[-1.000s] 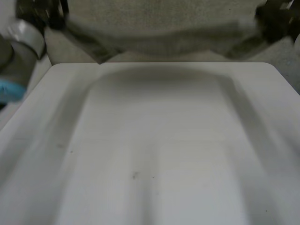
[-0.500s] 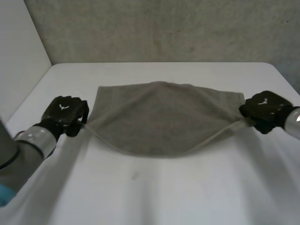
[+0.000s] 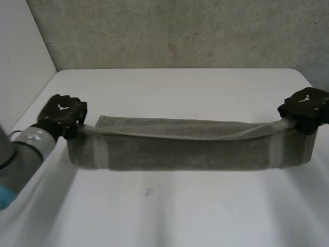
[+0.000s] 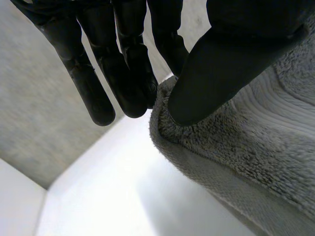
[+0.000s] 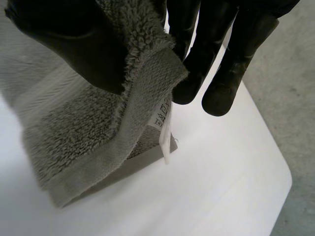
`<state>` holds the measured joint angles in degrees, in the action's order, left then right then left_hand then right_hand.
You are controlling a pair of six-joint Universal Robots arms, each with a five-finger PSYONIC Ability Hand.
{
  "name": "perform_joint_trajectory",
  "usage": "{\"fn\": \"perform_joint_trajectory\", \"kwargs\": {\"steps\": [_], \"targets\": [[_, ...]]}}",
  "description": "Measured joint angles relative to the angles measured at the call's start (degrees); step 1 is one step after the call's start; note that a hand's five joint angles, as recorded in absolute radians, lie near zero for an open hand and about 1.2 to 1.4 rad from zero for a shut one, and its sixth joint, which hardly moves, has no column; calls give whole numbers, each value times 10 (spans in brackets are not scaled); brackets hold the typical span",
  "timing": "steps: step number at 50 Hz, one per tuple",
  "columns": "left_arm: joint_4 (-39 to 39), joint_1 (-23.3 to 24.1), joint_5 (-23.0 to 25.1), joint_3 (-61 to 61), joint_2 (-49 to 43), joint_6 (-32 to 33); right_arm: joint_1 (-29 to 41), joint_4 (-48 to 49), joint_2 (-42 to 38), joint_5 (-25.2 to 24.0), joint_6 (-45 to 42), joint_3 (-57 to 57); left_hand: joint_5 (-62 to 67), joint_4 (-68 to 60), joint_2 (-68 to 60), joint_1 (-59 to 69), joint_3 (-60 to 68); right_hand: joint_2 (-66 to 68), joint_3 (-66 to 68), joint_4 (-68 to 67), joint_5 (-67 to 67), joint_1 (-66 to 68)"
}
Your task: Fold the towel.
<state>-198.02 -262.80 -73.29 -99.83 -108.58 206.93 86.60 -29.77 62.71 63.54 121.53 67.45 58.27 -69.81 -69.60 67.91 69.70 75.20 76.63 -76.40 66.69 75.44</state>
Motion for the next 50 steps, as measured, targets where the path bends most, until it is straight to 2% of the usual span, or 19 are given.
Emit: {"fn": "perform_joint_trajectory", "kwargs": {"steps": [4,11,13,15,16,17,19,20,21,22,28,34,42,50], "targets": [[19,17,-21,86,-86,-1,26,6,-61,32,27,-59,0,0,0,0,0,0,0,0,0,0],[36,36,-40,197,-172,-3,48,27,-129,52,69,-127,0,0,0,0,0,-12,-10,10,-12,-12],[37,41,-42,216,-186,-3,51,33,-141,57,73,-138,0,0,0,0,0,-124,-125,123,-129,-121],[38,44,-43,231,-197,-3,55,39,-151,66,76,-148,-26,53,58,-32,-59,-265,-271,267,-267,-260],[39,47,-44,240,-203,-3,57,43,-157,73,78,-154,-101,120,132,-109,-118,-372,-375,371,-388,-364],[40,49,-45,247,-210,-3,59,46,-163,82,80,-159,-216,236,234,-205,-231,-496,-497,491,-516,-484],[42,52,-47,252,-214,-2,61,49,-169,91,81,-163,-331,364,362,-324,-357,-567,-571,566,-588,-555],[43,55,-51,257,-218,-2,64,54,-174,105,82,-169,-460,474,474,-428,-467,-606,-615,607,-627,-593],[45,57,-56,260,-220,-2,66,58,-178,117,84,-174,-521,542,540,-520,-542,-616,-629,618,-633,-606],[46,58,-58,261,-221,-2,67,60,-180,122,85,-176,-532,555,553,-542,-555,-617,-630,618,-633,-609],[51,64,-86,264,-213,-2,70,94,-171,163,136,-189,-565,599,597,-577,-598,-617,-631,618,-633,-619],[57,59,-108,251,-180,-5,65,117,-127,165,198,-170,-566,602,600,-581,-600,-617,-631,618,-633,-619],[62,52,-113,196,-115,-7,51,130,-42,131,227,-73,-566,603,600,-581,-600,-617,-631,618,-632,-619],[63,60,-105,115,-52,-4,49,119,35,54,224,38,-566,589,587,-570,-587,-466,-480,478,-476,-477]]}}
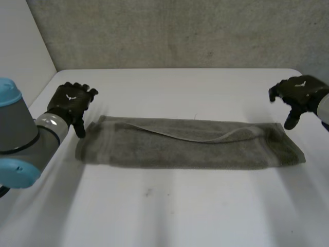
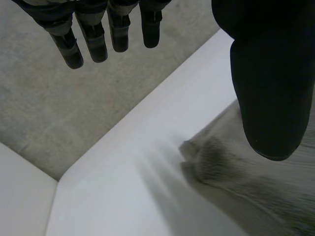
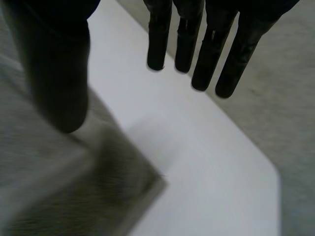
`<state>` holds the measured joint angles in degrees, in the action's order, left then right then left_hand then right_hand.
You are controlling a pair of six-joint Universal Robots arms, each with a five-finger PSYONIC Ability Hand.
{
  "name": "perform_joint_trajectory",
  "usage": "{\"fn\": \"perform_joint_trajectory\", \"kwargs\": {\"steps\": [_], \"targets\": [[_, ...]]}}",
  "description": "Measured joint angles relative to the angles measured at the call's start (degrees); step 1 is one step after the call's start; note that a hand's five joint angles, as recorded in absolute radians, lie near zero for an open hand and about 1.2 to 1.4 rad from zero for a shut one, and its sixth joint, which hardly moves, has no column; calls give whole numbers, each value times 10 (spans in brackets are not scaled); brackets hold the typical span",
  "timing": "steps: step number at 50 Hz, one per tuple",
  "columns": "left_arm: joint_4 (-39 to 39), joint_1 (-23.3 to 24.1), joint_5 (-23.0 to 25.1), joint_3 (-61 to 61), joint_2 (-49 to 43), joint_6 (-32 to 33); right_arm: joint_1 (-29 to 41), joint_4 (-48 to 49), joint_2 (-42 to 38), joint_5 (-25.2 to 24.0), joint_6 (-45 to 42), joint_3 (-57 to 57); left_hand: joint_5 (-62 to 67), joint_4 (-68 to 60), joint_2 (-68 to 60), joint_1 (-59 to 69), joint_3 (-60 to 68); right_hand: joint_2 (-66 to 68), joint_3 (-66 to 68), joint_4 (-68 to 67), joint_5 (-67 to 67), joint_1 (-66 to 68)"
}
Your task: Fold the towel.
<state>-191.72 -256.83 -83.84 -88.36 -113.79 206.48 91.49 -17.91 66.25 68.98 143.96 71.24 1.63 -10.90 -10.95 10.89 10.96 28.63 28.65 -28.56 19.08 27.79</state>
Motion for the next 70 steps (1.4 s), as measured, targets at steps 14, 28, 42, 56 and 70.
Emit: {"fn": "perform_joint_trajectory", "kwargs": {"steps": [14,28,42,56,70], "targets": [[25,3,58,-81,43,1,13,-154,-29,-86,-9,19,129,-136,-136,136,135,108,113,-112,109,117],[34,3,58,-44,-24,-1,73,-180,-214,-66,40,-165,134,-140,-140,140,140,86,84,-85,77,90],[34,5,57,-41,-14,-1,93,-139,-252,21,120,-290,133,-140,-140,140,139,-151,-151,140,-157,-144],[36,6,56,-46,3,-3,42,-70,-102,2,68,-72,129,-139,-138,138,138,-144,-144,138,-148,-132],[43,14,56,-50,18,-3,-50,83,-35,-30,-64,164,120,-128,-128,129,127,-55,-53,53,-49,-54]]}}
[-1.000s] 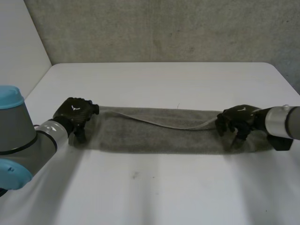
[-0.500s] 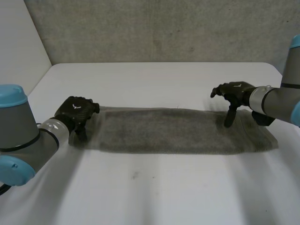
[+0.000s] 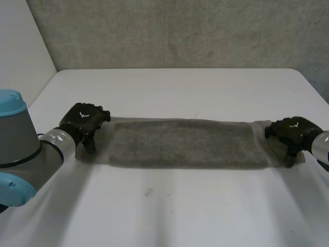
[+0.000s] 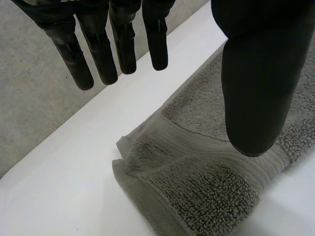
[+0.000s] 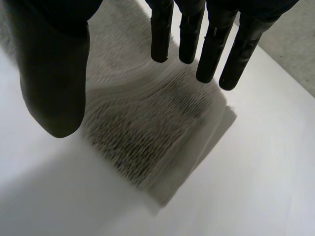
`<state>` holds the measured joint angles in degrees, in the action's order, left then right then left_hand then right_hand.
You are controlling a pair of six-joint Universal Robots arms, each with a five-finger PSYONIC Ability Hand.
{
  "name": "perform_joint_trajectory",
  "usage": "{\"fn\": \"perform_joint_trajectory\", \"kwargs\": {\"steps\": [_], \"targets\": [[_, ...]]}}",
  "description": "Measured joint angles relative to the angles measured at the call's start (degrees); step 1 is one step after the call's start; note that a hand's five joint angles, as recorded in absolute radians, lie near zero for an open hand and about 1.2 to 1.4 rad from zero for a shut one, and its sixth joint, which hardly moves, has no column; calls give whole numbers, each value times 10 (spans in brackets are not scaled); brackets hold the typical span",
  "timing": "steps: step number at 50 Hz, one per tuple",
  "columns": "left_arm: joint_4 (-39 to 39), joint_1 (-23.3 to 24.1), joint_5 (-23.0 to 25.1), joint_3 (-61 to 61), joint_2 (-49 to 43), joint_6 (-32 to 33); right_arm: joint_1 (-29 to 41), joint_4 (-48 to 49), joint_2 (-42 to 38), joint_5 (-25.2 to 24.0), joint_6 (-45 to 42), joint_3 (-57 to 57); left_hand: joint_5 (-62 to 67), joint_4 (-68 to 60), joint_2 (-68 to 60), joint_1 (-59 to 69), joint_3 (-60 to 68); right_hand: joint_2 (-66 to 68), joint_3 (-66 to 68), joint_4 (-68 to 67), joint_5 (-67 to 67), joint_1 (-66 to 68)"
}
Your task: Fold the towel.
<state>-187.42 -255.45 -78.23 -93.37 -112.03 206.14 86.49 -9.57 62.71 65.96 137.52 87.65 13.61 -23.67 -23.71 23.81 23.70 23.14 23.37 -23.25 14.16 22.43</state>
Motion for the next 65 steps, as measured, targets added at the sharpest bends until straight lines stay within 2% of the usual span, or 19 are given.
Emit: {"fn": "perform_joint_trajectory", "kwargs": {"steps": [7,10,12,17,21,29,36,40,41,42,44,48,54,59,65], "targets": [[1,4,-2,0,3,-15,-12,37,-1,-23,-16,45,-71,69,70,-70,-70,58,55,-56,52,59],[1,5,-4,0,5,-30,-14,54,-2,-25,-16,55,-105,105,106,-105,-105,157,154,-148,144,160],[0,6,-4,1,8,-42,-15,69,-3,-24,-16,62,-115,124,126,-124,-125,279,273,-274,267,283],[-1,5,-4,2,14,-63,-19,105,-7,-18,-19,72,-120,136,137,-136,-137,477,468,-472,465,483],[-3,5,-4,4,20,-78,-30,128,-12,1,-31,74,-120,138,138,-137,-137,529,531,-532,532,535],[-3,4,-4,5,27,-90,-80,136,-14,56,-77,67,-120,138,138,-137,-137,529,532,-532,533,535],[-3,5,-3,2,27,-90,-98,130,-10,46,-88,72,-120,138,138,-137,-137,528,531,-531,532,534],[-3,6,-3,1,27,-90,-98,129,-6,14,-83,81,-120,138,138,-137,-137,263,271,-285,272,280],[-3,7,-3,0,27,-90,-97,129,-4,-2,-78,85,-120,138,138,-137,-137,135,146,-148,128,154],[-3,8,-3,0,27,-90,-97,129,-2,-18,-72,89,-120,138,138,-137,-137,54,60,-69,49,70],[-3,9,-3,-1,28,-90,-97,130,0,-42,-61,93,-120,138,138,-137,-137,10,12,-14,-8,24],[-3,10,-3,-3,28,-90,-97,132,4,-93,-31,99,-120,138,138,-137,-137,6,4,-8,-21,23],[-3,10,-3,-4,28,-90,-105,135,1,-138,-2,99,-120,138,138,-137,-137,6,4,-8,-18,23],[-3,10,-3,-4,28,-90,-108,139,-9,-146,1,96,-120,138,138,-137,-137,9,8,-13,4,26],[-3,11,-3,-5,28,-91,-108,156,-26,-143,-4,91,-120,138,138,-137,-137,104,102,-103,98,111]]}}
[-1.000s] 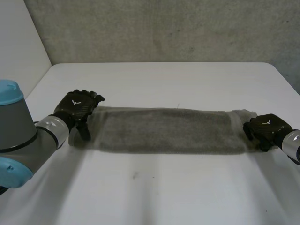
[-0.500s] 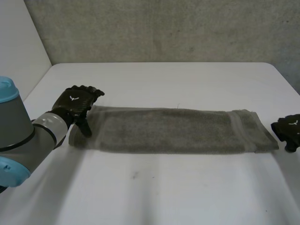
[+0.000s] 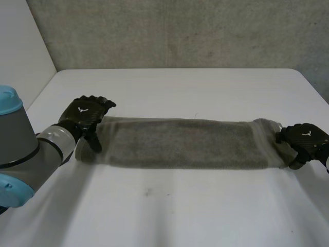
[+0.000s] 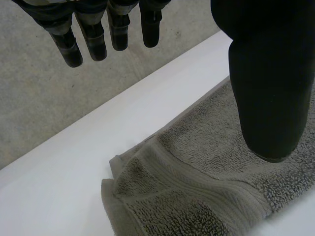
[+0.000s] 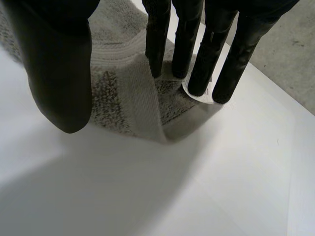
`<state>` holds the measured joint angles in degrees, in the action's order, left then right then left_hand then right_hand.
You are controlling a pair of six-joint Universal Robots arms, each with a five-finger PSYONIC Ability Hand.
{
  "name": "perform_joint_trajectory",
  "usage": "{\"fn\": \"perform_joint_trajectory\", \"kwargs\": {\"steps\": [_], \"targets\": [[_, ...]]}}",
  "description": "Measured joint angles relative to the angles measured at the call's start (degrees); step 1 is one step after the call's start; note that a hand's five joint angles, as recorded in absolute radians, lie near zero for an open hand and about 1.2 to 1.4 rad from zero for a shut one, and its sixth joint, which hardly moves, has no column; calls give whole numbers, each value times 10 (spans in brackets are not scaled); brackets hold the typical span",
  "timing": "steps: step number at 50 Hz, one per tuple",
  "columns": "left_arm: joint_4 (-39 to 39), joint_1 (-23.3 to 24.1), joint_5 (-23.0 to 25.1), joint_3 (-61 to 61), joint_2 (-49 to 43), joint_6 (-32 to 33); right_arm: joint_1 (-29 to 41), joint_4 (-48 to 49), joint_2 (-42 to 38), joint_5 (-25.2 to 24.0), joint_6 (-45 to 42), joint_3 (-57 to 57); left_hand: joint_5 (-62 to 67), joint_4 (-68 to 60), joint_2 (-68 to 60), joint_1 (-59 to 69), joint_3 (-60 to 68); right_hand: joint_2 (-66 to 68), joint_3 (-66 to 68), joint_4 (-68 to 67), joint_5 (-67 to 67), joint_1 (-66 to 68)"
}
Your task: Fold the towel.
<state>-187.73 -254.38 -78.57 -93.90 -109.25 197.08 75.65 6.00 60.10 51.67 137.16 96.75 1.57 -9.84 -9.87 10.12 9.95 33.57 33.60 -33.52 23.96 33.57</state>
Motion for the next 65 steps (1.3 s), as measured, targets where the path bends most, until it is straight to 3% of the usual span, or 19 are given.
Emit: {"fn": "perform_joint_trajectory", "kwargs": {"steps": [4,10,18,28,36,42,48,55,58,65], "targets": [[0,0,0,-3,0,-2,0,8,-10,2,-2,-4,0,0,0,0,0,112,110,-110,105,113],[-1,0,1,-6,0,-5,0,12,-17,9,-3,-11,0,0,0,0,0,407,411,-416,408,400],[-2,0,1,-7,0,-7,-22,14,-4,41,-4,-25,0,0,0,0,0,411,428,-429,417,401],[1,-3,0,-10,2,-7,-104,-1,7,54,-20,-83,0,0,0,0,0,411,428,-429,417,401],[1,-9,1,-16,14,-6,-106,-86,17,60,-36,-172,0,0,0,0,0,411,428,-429,417,402],[1,-8,0,-11,27,-6,17,-133,35,85,-1,-250,0,0,0,0,0,414,428,-429,417,402],[0,-5,-1,-3,45,-8,216,-140,29,134,38,-316,0,0,0,0,0,416,428,-429,417,404],[0,-2,-2,3,57,-23,434,-134,-38,189,41,-354,0,0,0,0,0,416,429,-429,417,404],[0,-2,-2,4,58,-31,495,-133,-77,202,38,-360,0,0,0,0,0,416,429,-429,417,404],[1,-1,-2,6,57,-37,561,-133,-143,209,37,-375,0,0,0,0,0,416,431,-429,417,404]]}}
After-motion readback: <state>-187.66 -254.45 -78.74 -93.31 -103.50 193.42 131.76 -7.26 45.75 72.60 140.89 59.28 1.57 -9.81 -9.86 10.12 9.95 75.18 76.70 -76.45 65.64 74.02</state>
